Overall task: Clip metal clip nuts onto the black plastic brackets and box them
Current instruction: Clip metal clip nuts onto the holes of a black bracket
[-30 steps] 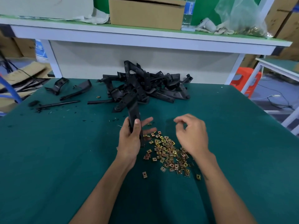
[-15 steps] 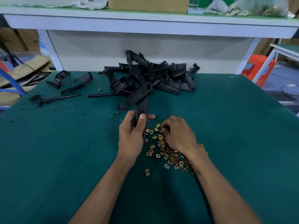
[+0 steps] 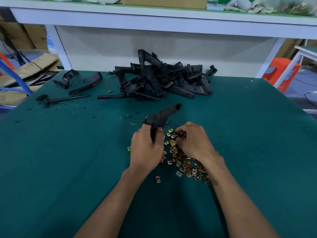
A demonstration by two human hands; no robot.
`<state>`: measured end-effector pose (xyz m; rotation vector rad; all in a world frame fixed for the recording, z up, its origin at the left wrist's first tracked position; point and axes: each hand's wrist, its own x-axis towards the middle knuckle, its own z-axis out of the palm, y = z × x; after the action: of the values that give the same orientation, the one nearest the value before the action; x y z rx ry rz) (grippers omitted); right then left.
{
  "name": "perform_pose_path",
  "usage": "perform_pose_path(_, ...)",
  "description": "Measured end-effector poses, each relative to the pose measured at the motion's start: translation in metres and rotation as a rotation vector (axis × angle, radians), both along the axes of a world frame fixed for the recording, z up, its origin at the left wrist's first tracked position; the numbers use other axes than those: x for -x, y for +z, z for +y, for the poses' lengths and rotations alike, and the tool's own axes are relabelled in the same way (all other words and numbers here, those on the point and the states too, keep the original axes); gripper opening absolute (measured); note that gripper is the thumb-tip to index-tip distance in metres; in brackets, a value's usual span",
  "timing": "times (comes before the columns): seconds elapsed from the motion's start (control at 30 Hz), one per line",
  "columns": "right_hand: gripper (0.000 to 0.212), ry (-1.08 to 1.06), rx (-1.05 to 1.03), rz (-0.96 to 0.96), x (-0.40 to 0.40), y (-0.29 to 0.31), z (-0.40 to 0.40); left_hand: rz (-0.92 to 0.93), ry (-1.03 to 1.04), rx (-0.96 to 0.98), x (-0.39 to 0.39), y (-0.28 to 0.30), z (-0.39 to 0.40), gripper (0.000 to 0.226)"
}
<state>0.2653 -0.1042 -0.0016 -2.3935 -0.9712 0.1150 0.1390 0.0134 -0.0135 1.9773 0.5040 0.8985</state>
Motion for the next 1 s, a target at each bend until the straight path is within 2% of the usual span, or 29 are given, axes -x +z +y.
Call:
perform_pose_path(0.2, 0.008, -0.032, 0.037, 0.019, 0.005, 0.003, 0.003, 0.173, 0.120, -0.158, 0.000, -0.005, -0.004, 0.023)
perform_pose_path(0.4, 0.017, -0.004, 0.016, -0.097, -0.001, 0.000, -0.005, 0.227, 0.142, -0.183, -0.002, -0.007, -0.002, 0.040)
perform_pose_path(0.5, 0.011, 0.001, -0.181, -0.072, -0.006, 0.002, -0.010, 0.246, 0.155, -0.227, -0.001, -0.007, -0.003, 0.055)
perform_pose_path(0.57, 0.017, -0.026, -0.400, 0.014, -0.005, 0.006, -0.014, 0.264, 0.164, -0.251, -0.002, -0.008, -0.004, 0.059)
perform_pose_path(0.67, 0.030, -0.062, -0.678, 0.276, -0.002, 0.014, -0.020, 0.277, 0.180, -0.277, -0.004, -0.008, -0.006, 0.060)
perform_pose_path(0.83, 0.028, -0.070, -1.023, 0.700, 0.004, 0.030, -0.025, 0.296, 0.174, -0.325, -0.004, -0.010, -0.005, 0.056)
perform_pose_path(0.9, 0.027, -0.084, -1.097, 0.778, 0.005, 0.035, -0.027, 0.309, 0.175, -0.349, -0.004, -0.010, -0.006, 0.053)
perform_pose_path(1.0, 0.026, -0.086, -1.096, 0.769, 0.006, 0.038, -0.030, 0.364, 0.159, -0.365, -0.005, -0.013, -0.005, 0.048)
